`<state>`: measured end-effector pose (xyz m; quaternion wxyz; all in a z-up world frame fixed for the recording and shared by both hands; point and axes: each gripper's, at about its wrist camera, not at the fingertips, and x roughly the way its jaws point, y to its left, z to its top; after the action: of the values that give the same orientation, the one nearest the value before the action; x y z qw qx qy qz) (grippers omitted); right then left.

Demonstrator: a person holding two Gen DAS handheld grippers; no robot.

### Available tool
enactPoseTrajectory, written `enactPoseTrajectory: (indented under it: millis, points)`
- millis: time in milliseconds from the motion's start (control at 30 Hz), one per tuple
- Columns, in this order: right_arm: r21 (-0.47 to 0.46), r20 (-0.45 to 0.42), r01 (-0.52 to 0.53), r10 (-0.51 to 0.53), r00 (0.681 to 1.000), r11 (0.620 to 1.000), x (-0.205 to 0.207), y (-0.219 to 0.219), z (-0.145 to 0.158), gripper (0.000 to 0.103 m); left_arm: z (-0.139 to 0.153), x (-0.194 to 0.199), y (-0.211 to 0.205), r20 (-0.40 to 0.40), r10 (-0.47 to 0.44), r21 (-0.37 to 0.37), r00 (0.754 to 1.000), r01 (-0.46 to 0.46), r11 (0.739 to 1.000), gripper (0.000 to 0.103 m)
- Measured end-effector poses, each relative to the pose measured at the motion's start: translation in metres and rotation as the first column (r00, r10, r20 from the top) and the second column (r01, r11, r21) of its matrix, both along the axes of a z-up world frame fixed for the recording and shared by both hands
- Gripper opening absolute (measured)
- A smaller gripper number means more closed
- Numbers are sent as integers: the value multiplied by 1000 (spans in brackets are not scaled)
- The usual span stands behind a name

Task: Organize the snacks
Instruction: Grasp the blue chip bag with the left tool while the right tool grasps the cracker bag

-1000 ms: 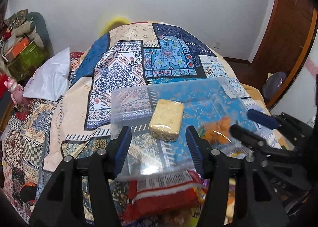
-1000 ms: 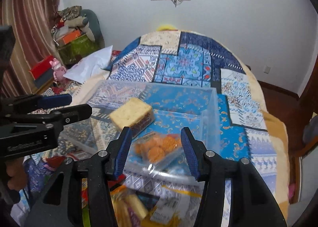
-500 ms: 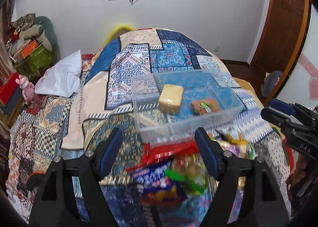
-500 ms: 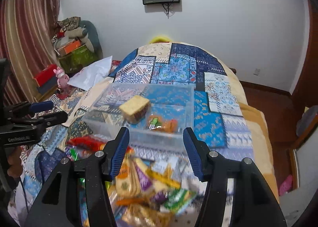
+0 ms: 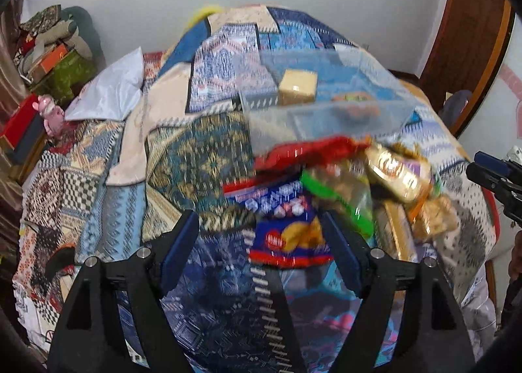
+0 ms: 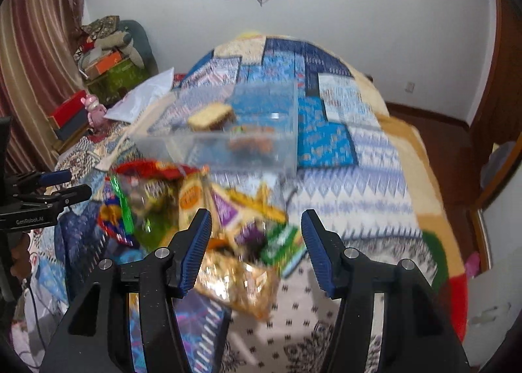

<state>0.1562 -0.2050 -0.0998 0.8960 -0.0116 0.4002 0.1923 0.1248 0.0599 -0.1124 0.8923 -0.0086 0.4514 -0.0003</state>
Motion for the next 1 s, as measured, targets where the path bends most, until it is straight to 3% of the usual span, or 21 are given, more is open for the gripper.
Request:
enactPoseTrajectory:
  millis: [333,400,500,733,867,1000]
  points:
    - [-6,-122,-27,26,992,1000,-14,9,-45,55,-46,2,0,-83,3,-42,997,-7,999,78]
    - [-17,-123,-31,29,992,999,-15,15,-50,70,-48,4,0,-84,-1,-64,996,-5,998,78]
    - [-33,-117,-34,30,993,999,-16,24,-53,79,-50,9,0,-85,-5,-90,996,-2,996,78]
    - [-60,-122,-36,29,992,998,-11,33,-62,84,-53,19,-2,-83,-14,-169,996,0,986,78]
    - [-38,-156,-37,31,987,999,-7,29,-68,84,-52,27,-7,-76,-12,-165,997,-1,986,78]
    - [32,-198,-22,28,980,999,-4,18,-74,83,-60,42,-10,-96,17,-111,995,-28,993,78]
